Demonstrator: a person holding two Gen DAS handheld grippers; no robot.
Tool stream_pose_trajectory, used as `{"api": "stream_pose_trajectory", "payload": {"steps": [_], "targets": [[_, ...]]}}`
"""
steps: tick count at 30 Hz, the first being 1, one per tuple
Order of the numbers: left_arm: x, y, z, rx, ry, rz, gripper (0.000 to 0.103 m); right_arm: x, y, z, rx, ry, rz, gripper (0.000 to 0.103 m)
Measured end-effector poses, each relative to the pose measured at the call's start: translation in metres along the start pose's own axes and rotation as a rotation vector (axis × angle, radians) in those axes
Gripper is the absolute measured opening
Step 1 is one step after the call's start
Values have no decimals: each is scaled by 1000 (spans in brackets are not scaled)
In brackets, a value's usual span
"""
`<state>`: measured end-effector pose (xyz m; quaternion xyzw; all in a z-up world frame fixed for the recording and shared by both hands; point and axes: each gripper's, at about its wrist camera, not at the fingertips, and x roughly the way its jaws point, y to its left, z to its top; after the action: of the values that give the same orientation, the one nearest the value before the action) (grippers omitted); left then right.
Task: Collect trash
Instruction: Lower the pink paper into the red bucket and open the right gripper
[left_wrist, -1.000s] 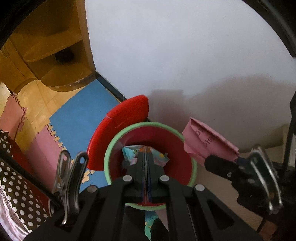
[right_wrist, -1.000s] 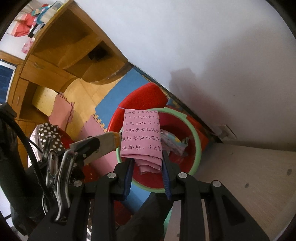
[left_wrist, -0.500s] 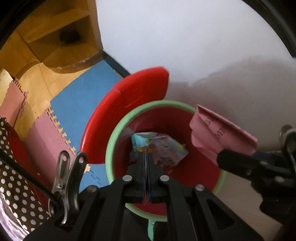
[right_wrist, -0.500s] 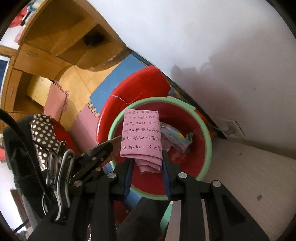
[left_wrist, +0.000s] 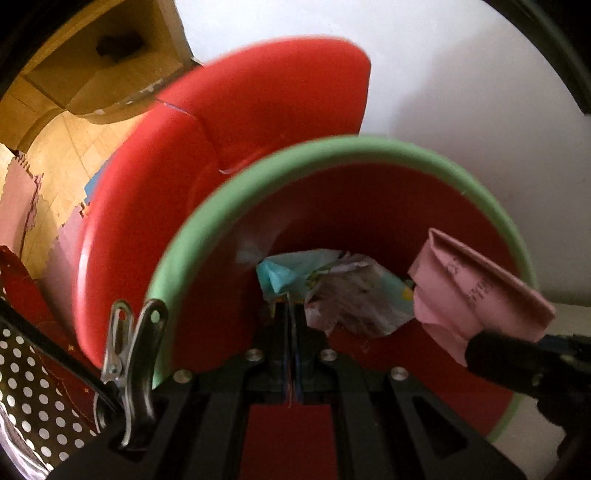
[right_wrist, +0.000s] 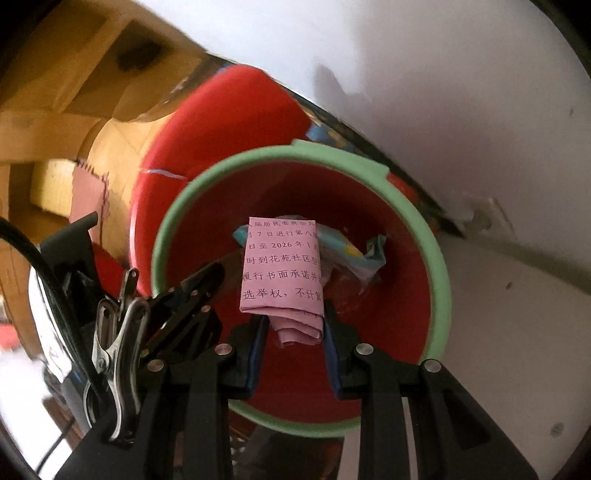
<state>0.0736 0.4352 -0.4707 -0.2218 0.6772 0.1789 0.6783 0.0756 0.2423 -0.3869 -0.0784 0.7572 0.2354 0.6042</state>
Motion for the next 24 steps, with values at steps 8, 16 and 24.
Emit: {"api": "stream_pose_trajectory", "payload": {"steps": [8,16,24], "targets": [[13,1,-1,13,14,15,2,18,-10,11,16,12,-6,29],[17,7,-1,-5,-1,23,2,37,4,6,-79,28,-45,29],[13,-4,-13,-1,-2,18,6,37,4,4,-107,25,-86,32]]}}
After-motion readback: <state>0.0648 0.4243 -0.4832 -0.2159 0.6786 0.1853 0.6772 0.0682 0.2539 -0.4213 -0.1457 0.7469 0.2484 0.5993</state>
